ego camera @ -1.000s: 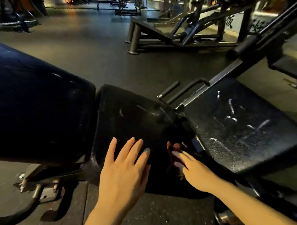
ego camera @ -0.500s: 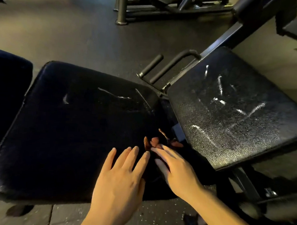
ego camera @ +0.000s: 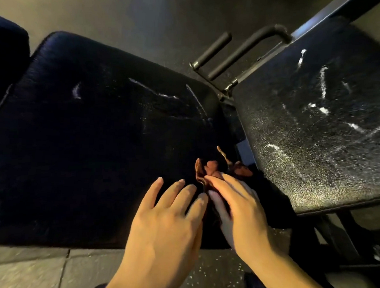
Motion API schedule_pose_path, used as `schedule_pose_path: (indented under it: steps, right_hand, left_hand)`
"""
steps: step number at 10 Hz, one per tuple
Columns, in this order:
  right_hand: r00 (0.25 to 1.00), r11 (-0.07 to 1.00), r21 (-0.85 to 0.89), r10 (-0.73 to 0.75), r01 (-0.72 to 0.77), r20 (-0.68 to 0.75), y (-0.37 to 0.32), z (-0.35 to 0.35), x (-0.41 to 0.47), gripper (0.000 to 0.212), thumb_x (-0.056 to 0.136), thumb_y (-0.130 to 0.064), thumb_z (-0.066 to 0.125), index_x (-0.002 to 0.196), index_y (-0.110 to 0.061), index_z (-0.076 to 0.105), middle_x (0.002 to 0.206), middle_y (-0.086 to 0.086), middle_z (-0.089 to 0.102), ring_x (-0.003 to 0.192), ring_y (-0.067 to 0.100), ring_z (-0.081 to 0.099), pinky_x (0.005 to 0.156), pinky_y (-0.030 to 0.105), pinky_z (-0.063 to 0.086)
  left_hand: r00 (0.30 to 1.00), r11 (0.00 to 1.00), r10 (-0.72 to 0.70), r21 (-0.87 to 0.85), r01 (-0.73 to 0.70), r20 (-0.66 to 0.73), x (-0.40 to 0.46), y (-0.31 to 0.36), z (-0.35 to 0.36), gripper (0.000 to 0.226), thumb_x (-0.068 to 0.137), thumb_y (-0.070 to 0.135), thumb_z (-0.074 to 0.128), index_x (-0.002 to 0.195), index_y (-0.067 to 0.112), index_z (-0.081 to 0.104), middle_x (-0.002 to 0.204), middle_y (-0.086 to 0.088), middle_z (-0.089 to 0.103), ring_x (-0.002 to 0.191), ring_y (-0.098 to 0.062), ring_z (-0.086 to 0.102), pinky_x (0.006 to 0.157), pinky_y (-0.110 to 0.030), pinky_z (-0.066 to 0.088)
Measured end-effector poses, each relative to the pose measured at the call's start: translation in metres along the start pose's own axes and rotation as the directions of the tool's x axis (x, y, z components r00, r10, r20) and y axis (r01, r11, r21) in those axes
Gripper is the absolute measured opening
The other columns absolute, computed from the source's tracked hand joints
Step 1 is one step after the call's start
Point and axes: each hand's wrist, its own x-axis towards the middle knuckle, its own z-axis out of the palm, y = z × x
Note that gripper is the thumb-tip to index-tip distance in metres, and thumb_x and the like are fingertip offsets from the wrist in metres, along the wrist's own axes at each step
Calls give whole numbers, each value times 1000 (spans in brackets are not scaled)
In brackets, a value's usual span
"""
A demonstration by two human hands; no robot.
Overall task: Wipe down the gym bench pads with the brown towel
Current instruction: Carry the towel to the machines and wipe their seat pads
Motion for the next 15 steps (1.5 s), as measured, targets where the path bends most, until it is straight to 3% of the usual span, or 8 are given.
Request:
schedule_pose_path:
  steps: [3,4,5,8,10,11,13,15]
  right_hand:
    - [914,847,415,398,-332,-81,6,-37,24,25,93,-37,54,103,-21,71,95,-13,72,92,0,65,80,13,48]
    - [873,778,527,470,-342,-128,-4,-61,24,22,91,-37,52,105,-34,68,100,-17,71,97,-2,65,79,9,46]
    - [876,862,434,401,-261,-270,-11,-89,20,30,89,-41,45,116,-40,58,113,-33,64,110,-16,55,86,2,40]
    - [855,946,-8,290,-324,-429,-23,-159,13,46,102,-30,38,133,-1,54,132,18,55,117,-5,53,84,0,41]
    - [880,924,-269,127,-273,-458,-33,-213,30,65,98,-15,39,151,-44,15,158,-4,20,137,-17,23,106,9,33]
    - [924,779,-515,214,-357,-317,-3,-228,42,63,102,-27,43,154,-43,11,162,-7,17,149,14,17,117,49,28]
    - [773,397,-826,631,-400,-70,63,-218,67,58,104,-48,26,157,-28,14,165,0,-6,149,27,-17,117,62,16]
    - [765,279,-869,625,-408,-158,66,-204,96,54,104,-46,18,151,-24,33,165,5,7,150,30,-9,115,68,8]
  left_hand:
    - [955,720,-280,-636,279,102,47,45,-6,57,89,64,17,143,53,34,140,30,45,117,13,48,86,-3,42]
    - [950,534,-253,-793,293,180,65,59,-11,41,81,72,21,119,85,15,116,47,53,108,29,43,85,-3,42]
    - [978,396,-144,-897,195,149,73,74,-12,46,73,75,29,117,84,19,115,55,47,105,27,49,84,-4,42]
    - [986,145,153,-989,35,58,91,116,-12,37,93,62,44,129,68,39,109,32,66,100,13,61,84,-9,43]
    - [994,67,98,-997,35,41,112,135,-18,34,97,48,40,129,62,39,102,30,61,85,24,52,79,-1,39]
    - [999,153,-16,-988,34,32,112,137,-2,46,99,43,44,139,59,29,133,27,52,118,14,47,107,-24,40]
    - [990,672,-50,-738,-64,-132,103,108,53,77,80,41,72,149,30,38,143,-6,51,129,-30,52,101,-38,42]
    - [977,700,-163,-714,13,-141,106,104,85,91,75,81,53,146,25,42,144,-19,48,124,-43,55,87,-56,52]
